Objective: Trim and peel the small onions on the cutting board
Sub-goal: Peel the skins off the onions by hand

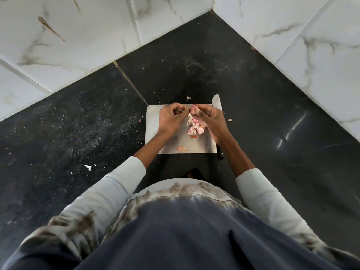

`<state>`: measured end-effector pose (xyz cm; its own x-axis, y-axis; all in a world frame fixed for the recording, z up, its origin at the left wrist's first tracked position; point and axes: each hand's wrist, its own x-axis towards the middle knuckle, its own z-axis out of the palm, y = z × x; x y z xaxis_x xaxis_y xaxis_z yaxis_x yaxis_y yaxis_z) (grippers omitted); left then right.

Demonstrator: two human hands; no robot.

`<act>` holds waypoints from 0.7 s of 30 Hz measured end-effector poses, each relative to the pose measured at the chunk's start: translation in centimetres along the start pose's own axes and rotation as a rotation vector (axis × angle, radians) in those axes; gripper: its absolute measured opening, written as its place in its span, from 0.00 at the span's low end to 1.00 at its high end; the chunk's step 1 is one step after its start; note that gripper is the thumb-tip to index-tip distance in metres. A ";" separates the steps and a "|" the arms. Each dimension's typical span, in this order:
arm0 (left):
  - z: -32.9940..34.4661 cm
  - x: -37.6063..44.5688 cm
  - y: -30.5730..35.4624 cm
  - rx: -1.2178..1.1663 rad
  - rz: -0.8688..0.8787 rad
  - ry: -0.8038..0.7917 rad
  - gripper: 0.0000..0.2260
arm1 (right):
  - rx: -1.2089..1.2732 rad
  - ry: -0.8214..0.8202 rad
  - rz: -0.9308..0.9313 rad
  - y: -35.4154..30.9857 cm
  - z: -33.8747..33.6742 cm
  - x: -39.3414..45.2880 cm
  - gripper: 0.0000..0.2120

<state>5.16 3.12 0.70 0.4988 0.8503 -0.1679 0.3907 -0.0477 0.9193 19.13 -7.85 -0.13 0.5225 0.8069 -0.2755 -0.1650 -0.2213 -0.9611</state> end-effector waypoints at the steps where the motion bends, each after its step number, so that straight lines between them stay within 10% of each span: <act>1: -0.1 0.0 -0.2 0.007 0.006 -0.020 0.06 | 0.024 -0.004 0.015 0.2 0.0 0.0 0.16; 21: 0.6 0.2 -0.9 -0.032 -0.020 -0.047 0.07 | -0.183 0.085 -0.061 0.2 -0.6 -0.5 0.16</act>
<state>5.40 2.97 -0.36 0.5275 0.8251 -0.2024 0.3764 -0.0134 0.9263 19.33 -8.68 -0.21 0.5966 0.7747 -0.2096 0.0202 -0.2756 -0.9611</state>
